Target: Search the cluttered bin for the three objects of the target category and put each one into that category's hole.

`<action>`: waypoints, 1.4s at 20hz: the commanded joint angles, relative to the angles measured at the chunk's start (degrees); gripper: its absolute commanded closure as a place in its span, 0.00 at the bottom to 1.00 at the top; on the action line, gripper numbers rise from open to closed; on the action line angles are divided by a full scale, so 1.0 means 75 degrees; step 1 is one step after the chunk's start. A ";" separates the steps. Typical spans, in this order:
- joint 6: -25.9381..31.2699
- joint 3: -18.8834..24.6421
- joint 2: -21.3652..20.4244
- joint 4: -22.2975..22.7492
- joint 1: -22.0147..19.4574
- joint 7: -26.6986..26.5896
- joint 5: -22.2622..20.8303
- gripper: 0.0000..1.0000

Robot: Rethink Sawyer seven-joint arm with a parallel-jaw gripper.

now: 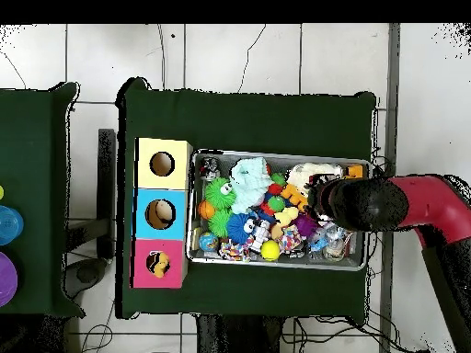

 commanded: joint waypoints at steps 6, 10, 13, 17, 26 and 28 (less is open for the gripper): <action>0.0759 -0.0216 0.0609 -0.1161 0.0107 -0.3011 -0.0497 0.00; 0.0712 -0.0083 0.0592 -0.0921 0.0133 -0.3089 -0.0337 0.00; 0.0819 0.0108 0.0649 -0.0878 0.0175 -0.3651 -0.0319 0.00; 0.0699 0.0318 0.0628 -0.0403 0.0139 -0.4163 -0.0431 0.00; 0.0155 0.0348 0.0618 0.0483 0.0128 -0.4282 -0.0639 0.00; 0.0044 0.0346 0.0636 0.0549 0.0173 -0.4271 -0.0687 0.00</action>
